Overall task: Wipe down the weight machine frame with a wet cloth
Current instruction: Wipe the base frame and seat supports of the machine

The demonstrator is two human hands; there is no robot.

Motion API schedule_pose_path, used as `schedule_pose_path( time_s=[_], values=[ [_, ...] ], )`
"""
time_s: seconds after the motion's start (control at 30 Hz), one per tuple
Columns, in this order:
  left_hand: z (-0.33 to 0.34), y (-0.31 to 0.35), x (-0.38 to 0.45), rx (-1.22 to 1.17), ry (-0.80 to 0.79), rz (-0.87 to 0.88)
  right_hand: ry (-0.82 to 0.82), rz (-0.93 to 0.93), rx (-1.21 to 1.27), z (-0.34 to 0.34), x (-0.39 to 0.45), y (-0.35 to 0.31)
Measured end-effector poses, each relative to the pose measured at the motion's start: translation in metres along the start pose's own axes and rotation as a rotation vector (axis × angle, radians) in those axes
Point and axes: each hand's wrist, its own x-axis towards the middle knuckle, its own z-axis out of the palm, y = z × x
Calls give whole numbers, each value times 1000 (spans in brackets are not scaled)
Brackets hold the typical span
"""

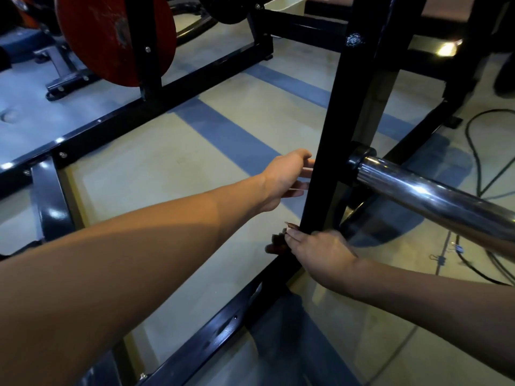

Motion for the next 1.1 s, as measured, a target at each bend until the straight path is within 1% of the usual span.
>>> schedule_pose_path(
  time_s=[0.07,0.1,0.13,0.17,0.2,0.23,0.27,0.33,0.4,0.43,0.47,0.5,0.57,0.67,0.73,0.77,0.83,0.9,0.97,1.03,1.07,1.1],
  values=[
    [-1,-2,2,-1,-3,-2,62,119,83,13,-6,9],
    [-1,-3,2,1,-4,-3,36,117,132,31,-16,16],
    [-2,-3,3,4,-7,-4,82,69,142,53,-27,20],
    [-2,-3,4,6,-10,-4,85,12,143,72,-40,27],
    [-2,-2,5,6,-8,-3,106,6,139,88,-46,30],
    [-2,-1,6,3,-3,0,135,-11,129,91,-49,30],
    [-2,0,5,-1,2,4,209,-49,83,91,-47,29],
    [-1,1,5,-6,10,1,170,-66,98,60,-34,21],
    [2,3,4,-2,13,-3,174,-43,20,24,-25,12],
    [2,3,3,4,12,-1,128,-34,3,13,-24,12],
    [2,3,2,11,11,2,48,-36,-9,10,-25,10],
    [1,3,3,18,8,4,61,-52,-32,11,-29,16],
    [0,5,5,51,6,7,224,-18,-33,-1,-32,26],
    [-1,9,10,105,24,11,422,99,-13,-35,-33,47],
    [-2,13,10,101,15,15,496,137,-57,-55,-33,57],
    [-2,13,10,98,-5,15,506,166,-79,-61,-33,60],
    [-3,14,9,106,-29,11,496,195,-104,-60,-31,58],
    [-3,14,8,101,-27,-1,457,158,-108,-37,-32,46],
    [-3,13,5,78,-22,-13,329,49,-114,-9,-32,28],
    [-3,11,3,63,-25,-17,162,-2,-165,12,-35,16],
    [-4,10,4,60,-28,-15,171,-5,-180,15,-37,16],
    [-5,9,4,60,-32,-14,231,-17,-150,14,-36,21]
  ],
)
